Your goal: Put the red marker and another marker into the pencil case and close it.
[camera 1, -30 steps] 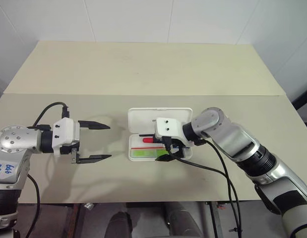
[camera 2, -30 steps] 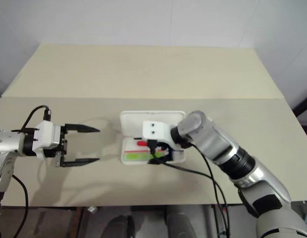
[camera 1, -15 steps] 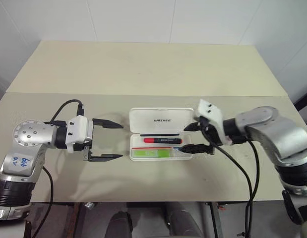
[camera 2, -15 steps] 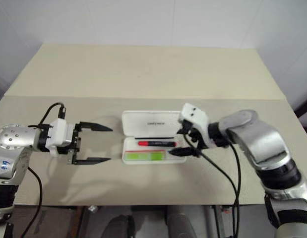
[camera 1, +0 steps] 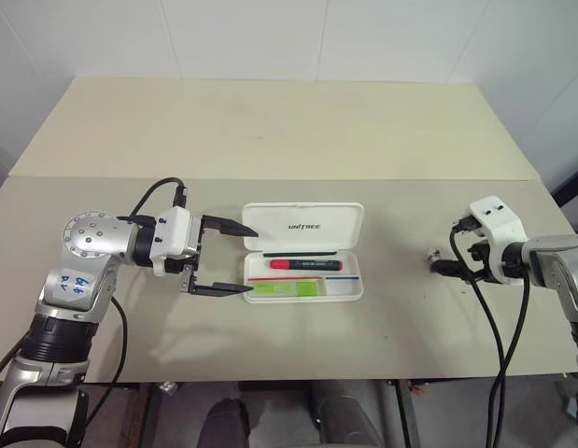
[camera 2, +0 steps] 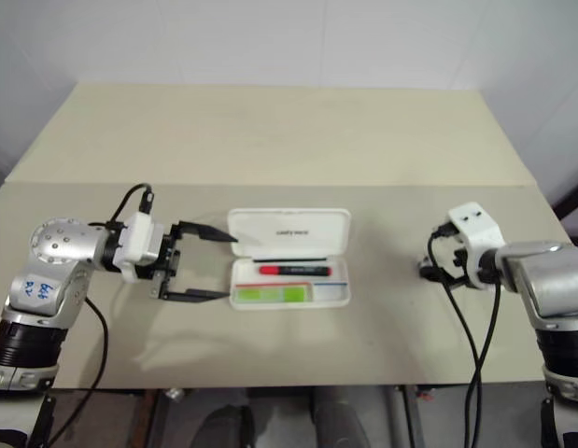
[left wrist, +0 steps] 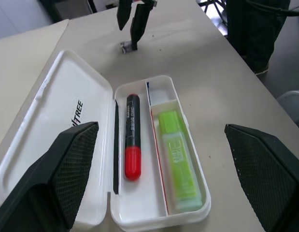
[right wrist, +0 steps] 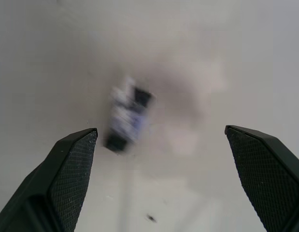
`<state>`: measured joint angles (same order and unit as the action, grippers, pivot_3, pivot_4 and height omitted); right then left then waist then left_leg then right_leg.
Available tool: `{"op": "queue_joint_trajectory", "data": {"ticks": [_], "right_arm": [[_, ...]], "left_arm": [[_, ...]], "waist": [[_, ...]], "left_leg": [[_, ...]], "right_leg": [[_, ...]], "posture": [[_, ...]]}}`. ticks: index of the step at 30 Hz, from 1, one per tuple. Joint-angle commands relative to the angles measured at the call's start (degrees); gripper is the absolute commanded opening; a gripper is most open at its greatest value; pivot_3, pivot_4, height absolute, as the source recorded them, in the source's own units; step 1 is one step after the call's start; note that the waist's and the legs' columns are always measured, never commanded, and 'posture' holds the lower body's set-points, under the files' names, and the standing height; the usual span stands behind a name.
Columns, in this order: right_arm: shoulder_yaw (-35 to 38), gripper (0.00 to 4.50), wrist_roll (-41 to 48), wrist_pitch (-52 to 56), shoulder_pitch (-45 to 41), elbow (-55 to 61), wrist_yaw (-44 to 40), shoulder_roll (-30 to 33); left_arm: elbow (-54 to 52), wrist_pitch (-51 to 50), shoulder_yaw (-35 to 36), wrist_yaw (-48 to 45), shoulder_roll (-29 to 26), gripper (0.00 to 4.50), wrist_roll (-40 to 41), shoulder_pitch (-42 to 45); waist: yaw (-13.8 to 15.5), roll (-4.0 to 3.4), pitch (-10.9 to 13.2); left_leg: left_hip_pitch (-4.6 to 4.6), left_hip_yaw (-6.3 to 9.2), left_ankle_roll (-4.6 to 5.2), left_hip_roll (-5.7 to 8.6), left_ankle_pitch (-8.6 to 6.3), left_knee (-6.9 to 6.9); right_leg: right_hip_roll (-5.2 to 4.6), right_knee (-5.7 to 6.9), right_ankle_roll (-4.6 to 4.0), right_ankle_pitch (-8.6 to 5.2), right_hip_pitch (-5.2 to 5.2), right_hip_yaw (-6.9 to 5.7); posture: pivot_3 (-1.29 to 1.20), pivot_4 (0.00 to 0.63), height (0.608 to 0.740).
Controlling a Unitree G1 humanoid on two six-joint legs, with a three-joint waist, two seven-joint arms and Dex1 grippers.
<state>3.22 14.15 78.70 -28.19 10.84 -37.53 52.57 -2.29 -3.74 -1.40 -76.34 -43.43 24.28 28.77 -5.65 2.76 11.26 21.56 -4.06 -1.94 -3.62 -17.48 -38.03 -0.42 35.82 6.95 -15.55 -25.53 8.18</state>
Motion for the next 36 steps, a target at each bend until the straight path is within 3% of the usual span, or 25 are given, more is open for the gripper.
{"op": "queue_joint_trajectory", "data": {"ticks": [1,15,18,28,36], "right_arm": [[2.4,4.48,0.4,0.2,-0.1,0.2,2.1,-0.9],[-0.2,4.48,2.2,1.5,-1.9,-0.1,5.0,-6.0],[-1.1,3.89,1.6,-0.4,-1.4,-1.9,5.1,-5.8],[-3.6,0.56,2.4,-4.6,-1.0,-4.9,2.8,-2.8],[-7.9,0.56,3.0,-21.1,0.9,-4.6,-9.9,5.1]], "left_arm": [[-1.2,0.4,0.2,-0.3,0.0,4.5,0.1,1.0],[-3.3,-0.4,1.0,1.0,-0.2,4.5,0.3,-0.5],[-3.6,-0.5,1.1,1.2,-0.3,4.5,0.4,-0.7],[-3.6,-1.7,1.9,2.1,0.2,4.5,1.7,0.2],[-6.2,-10.0,3.5,5.3,1.8,4.5,7.1,1.1]], "waist": [[0.0,0.0,0.0],[0.0,-0.01,0.0],[-0.1,-0.01,0.0],[0.0,0.08,0.0],[0.8,0.05,0.0]], "left_leg": [[0.0,0.01,0.0,0.0,0.0,-0.01],[0.02,0.03,0.0,0.01,0.0,-0.02],[0.02,0.02,0.0,0.01,0.0,-0.03],[0.0,0.03,0.01,0.05,0.01,-0.2],[0.01,0.02,0.06,0.14,0.01,-0.13]], "right_leg": [[0.0,0.0,0.0,0.0,0.0,0.0],[0.0,-0.02,0.03,0.01,0.02,0.01],[0.0,-0.03,0.04,0.02,0.03,0.01],[-0.03,-0.25,0.05,0.08,0.27,0.09],[-0.1,-0.28,0.21,0.17,0.26,0.13]], "posture": [[0.0,0.15,0.74],[0.0,0.15,0.74],[0.0,0.15,0.74],[0.0,0.15,0.74],[0.0,0.15,0.74]]}}
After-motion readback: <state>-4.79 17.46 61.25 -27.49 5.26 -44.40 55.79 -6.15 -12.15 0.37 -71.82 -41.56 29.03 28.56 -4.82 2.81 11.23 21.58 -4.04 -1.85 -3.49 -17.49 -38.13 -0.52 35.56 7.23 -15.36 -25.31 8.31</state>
